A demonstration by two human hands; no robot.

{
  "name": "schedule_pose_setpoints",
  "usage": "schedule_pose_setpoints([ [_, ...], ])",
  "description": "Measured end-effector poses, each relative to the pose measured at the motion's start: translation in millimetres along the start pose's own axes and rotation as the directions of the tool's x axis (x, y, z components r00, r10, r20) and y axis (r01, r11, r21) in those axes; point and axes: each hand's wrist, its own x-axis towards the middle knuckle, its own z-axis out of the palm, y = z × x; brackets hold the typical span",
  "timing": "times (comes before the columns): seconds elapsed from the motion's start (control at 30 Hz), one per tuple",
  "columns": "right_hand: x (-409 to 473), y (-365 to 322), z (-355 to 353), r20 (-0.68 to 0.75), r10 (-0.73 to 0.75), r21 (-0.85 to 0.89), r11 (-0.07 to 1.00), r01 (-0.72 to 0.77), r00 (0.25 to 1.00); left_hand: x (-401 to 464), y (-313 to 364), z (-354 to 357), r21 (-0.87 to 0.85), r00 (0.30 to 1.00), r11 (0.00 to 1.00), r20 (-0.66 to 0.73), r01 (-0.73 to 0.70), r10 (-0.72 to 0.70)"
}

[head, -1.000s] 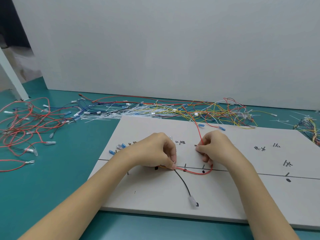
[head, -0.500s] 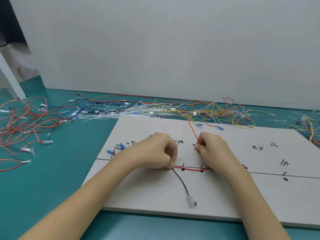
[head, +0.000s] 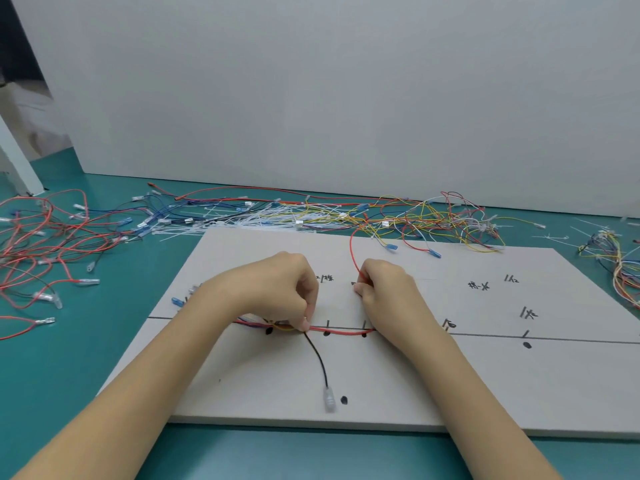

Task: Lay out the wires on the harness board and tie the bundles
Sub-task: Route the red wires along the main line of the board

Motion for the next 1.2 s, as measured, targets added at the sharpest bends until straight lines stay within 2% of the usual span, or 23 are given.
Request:
schedule_pose_setpoints([
  [0.2, 7, -15, 9, 0.027, -0.009, -0.027, 1.000, 0.010, 1.000, -3, -10, -10, 0.016, 0.998, 0.998, 0.015, 0.065, -0.065],
  [0.43, 17, -28, 17, 0.035, 0.001, -0.025, 1.000, 0.000, 0.999, -2, -22, -15, 0.017, 0.989, 0.990, -0.051, 0.137, -0.136],
  [0.6, 22, -26, 20, 0.027, 0.021, -0.022, 1.000, -0.021, 0.999, -8, -30, -22, -0.075, 0.994, 0.991, -0.011, 0.111, -0.112],
  [0.67, 22, -25, 21, 0.010, 0.046, 0.013, 0.999, -0.046, 0.999, -12, -36, -31, -0.169, 0.991, 0.981, -0.071, 0.096, -0.109],
  [0.73, 23, -24, 18, -0.021, 0.082, 0.083, 0.993, -0.080, 0.996, -17, -49, -43, -0.215, 0.961, 0.969, -0.219, 0.120, -0.168],
  [0.8, 23, -22, 13, -0.066, 0.124, 0.188, 0.976, -0.110, 0.990, -23, -69, -54, -0.206, 0.903, 0.950, -0.316, 0.236, -0.293],
  [0.83, 22, -21, 10, -0.086, 0.145, 0.253, 0.960, -0.120, 0.986, -27, -81, -59, -0.191, 0.874, 0.928, -0.318, 0.319, -0.366],
  [0.9, 21, -20, 4, -0.097, 0.187, 0.375, 0.917, -0.138, 0.977, -36, -103, -66, -0.133, 0.820, 0.860, -0.259, 0.492, -0.510],
  [0.97, 21, -19, 1, -0.086, 0.223, 0.439, 0.883, -0.164, 0.971, -43, -118, -70, -0.145, 0.776, 0.797, -0.181, 0.586, -0.604],
  [1.2, 21, -11, -2, -0.017, 0.282, 0.506, 0.830, -0.235, 0.959, -52, -143, -74, -0.238, 0.758, 0.754, -0.092, 0.613, -0.645],
])
